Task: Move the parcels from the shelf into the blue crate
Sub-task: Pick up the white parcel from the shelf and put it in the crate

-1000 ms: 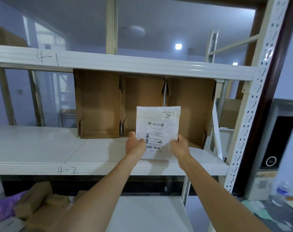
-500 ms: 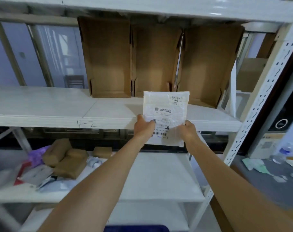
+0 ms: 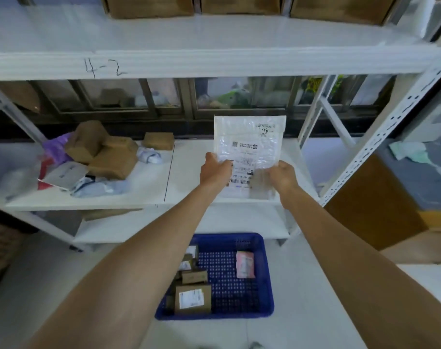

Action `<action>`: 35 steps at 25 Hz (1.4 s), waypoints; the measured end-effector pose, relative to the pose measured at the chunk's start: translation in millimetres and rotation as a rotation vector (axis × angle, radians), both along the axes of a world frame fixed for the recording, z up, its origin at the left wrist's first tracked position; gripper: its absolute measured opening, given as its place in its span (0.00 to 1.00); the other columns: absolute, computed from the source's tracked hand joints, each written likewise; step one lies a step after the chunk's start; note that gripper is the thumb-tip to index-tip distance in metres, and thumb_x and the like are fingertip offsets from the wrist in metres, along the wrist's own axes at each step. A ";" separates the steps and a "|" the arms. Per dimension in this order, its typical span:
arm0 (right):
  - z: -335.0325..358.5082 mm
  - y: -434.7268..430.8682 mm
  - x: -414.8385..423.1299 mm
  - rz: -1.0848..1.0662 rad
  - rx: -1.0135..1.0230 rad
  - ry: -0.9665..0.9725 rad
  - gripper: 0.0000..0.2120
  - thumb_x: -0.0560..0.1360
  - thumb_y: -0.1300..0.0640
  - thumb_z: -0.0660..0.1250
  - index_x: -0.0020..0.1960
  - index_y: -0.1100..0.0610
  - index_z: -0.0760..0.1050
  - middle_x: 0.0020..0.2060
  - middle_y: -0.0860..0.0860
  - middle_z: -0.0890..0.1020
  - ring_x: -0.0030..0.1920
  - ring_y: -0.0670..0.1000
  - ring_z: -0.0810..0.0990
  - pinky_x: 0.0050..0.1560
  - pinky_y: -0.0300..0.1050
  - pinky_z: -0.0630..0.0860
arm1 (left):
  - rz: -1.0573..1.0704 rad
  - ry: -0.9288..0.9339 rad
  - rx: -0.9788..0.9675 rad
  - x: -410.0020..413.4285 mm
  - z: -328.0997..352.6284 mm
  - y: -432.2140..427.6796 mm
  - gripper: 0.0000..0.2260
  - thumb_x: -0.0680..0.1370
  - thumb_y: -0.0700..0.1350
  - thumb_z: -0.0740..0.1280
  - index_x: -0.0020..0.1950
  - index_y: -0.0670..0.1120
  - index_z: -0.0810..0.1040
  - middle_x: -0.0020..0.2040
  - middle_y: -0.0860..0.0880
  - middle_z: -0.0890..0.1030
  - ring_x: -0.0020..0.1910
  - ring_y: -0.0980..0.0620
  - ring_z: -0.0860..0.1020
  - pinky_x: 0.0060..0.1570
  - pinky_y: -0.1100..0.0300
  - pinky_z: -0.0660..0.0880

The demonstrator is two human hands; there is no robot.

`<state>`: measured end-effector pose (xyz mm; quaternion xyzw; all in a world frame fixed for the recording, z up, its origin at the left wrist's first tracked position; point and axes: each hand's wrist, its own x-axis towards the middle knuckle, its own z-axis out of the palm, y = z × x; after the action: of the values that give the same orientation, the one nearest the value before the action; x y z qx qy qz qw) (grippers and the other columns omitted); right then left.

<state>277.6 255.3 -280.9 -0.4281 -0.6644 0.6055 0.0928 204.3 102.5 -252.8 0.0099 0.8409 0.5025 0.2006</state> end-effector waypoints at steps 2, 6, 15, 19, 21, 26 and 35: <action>-38.2 -4.1 4.0 0.006 -0.043 -0.061 0.19 0.71 0.65 0.55 0.57 0.70 0.75 0.45 0.60 0.83 0.43 0.53 0.76 0.45 0.48 0.74 | -0.008 -0.042 -0.034 2.7 -35.0 -5.5 0.19 0.79 0.43 0.59 0.70 0.44 0.68 0.60 0.44 0.78 0.39 0.56 0.74 0.33 0.58 0.68; -103.3 -7.1 1.6 0.016 -0.082 -0.117 0.13 0.72 0.63 0.54 0.49 0.67 0.74 0.43 0.61 0.80 0.44 0.52 0.71 0.44 0.47 0.68 | 0.000 -0.090 -0.105 1.1 -94.8 -9.6 0.21 0.80 0.43 0.58 0.73 0.44 0.66 0.64 0.43 0.77 0.40 0.54 0.72 0.33 0.58 0.66; -237.1 -5.7 1.6 0.087 -0.071 -0.202 0.09 0.75 0.65 0.56 0.44 0.58 0.74 0.40 0.54 0.77 0.40 0.52 0.72 0.41 0.45 0.69 | 0.011 -0.180 -0.151 -2.3 -250.3 -6.3 0.19 0.81 0.44 0.59 0.73 0.45 0.67 0.60 0.48 0.75 0.51 0.49 0.76 0.45 0.56 0.71; -355.7 -2.9 5.6 0.085 -0.107 -0.233 0.07 0.73 0.62 0.61 0.45 0.64 0.75 0.44 0.60 0.84 0.45 0.59 0.84 0.43 0.47 0.80 | 0.010 -0.208 -0.206 3.6 -358.2 -10.0 0.15 0.82 0.44 0.59 0.69 0.44 0.67 0.48 0.51 0.75 0.40 0.56 0.73 0.34 0.60 0.68; -408.9 -2.8 12.3 0.098 -0.119 -0.268 0.14 0.71 0.60 0.62 0.54 0.63 0.78 0.48 0.59 0.86 0.45 0.55 0.83 0.49 0.53 0.82 | -0.001 -0.251 -0.210 6.8 -416.1 -11.7 0.15 0.82 0.44 0.59 0.68 0.44 0.68 0.46 0.51 0.74 0.40 0.56 0.73 0.36 0.58 0.69; -536.3 -13.8 27.9 0.081 -0.158 -0.330 0.10 0.76 0.62 0.63 0.54 0.60 0.81 0.48 0.55 0.85 0.50 0.54 0.83 0.53 0.50 0.81 | 0.013 -0.299 -0.210 19.8 -567.7 -14.9 0.15 0.81 0.44 0.59 0.67 0.45 0.69 0.51 0.49 0.78 0.44 0.53 0.77 0.37 0.57 0.71; -777.1 -6.7 42.8 0.133 -0.161 -0.434 0.18 0.78 0.64 0.55 0.64 0.59 0.77 0.50 0.53 0.81 0.51 0.56 0.80 0.53 0.49 0.78 | 0.018 -0.409 -0.300 36.9 -836.1 -1.9 0.15 0.82 0.44 0.60 0.69 0.43 0.68 0.48 0.50 0.77 0.38 0.54 0.75 0.32 0.58 0.69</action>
<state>320.4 248.6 -1057.9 -0.5097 -0.6449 0.5553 -0.1265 241.2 100.6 -1088.9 -0.1293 0.8481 0.3655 0.3610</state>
